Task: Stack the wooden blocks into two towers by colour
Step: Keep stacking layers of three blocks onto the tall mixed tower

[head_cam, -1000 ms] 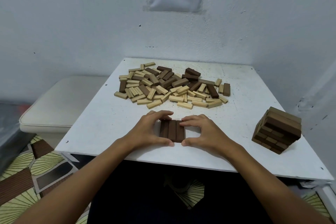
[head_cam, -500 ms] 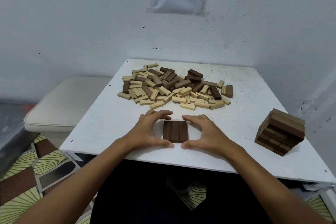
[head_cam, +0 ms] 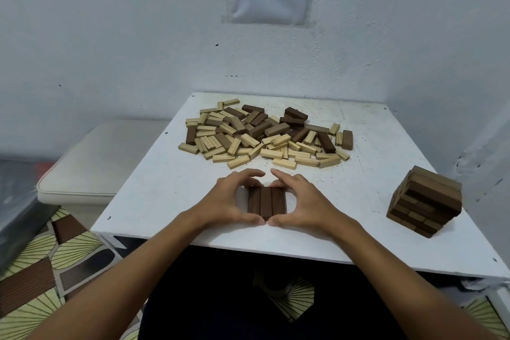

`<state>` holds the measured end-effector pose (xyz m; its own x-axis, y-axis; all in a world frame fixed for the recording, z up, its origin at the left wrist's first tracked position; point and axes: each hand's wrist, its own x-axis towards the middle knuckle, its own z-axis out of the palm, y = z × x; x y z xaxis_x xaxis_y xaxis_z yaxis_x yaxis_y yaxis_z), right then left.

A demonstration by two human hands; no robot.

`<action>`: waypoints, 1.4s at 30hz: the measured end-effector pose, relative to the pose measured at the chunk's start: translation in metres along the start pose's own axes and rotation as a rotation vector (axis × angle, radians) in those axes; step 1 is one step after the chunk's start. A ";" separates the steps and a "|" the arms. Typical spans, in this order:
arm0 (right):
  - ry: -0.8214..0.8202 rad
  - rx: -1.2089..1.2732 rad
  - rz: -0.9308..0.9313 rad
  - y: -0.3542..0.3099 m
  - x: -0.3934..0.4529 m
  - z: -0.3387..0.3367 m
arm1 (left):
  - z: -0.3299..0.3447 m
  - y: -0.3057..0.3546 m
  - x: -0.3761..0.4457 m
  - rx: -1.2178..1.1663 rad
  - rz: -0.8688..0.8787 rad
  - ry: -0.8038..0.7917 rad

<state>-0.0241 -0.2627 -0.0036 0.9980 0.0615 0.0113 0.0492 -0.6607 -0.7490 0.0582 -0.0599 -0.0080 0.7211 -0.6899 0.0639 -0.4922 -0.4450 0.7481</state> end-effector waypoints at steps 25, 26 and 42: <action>0.402 -0.083 0.061 -0.022 -0.066 -0.154 | -0.003 0.155 0.106 -0.097 0.379 -0.167; 0.423 -0.086 0.079 -0.018 -0.074 -0.160 | 0.005 0.163 0.111 -0.087 0.396 -0.181; 0.514 -0.048 0.292 0.047 -0.138 -0.186 | 0.101 0.200 0.155 -0.029 0.427 -0.355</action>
<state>-0.1520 -0.4418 0.0828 0.8607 -0.4901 0.1375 -0.2407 -0.6300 -0.7384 0.0223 -0.3132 0.0849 0.2496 -0.9578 0.1424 -0.6872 -0.0715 0.7230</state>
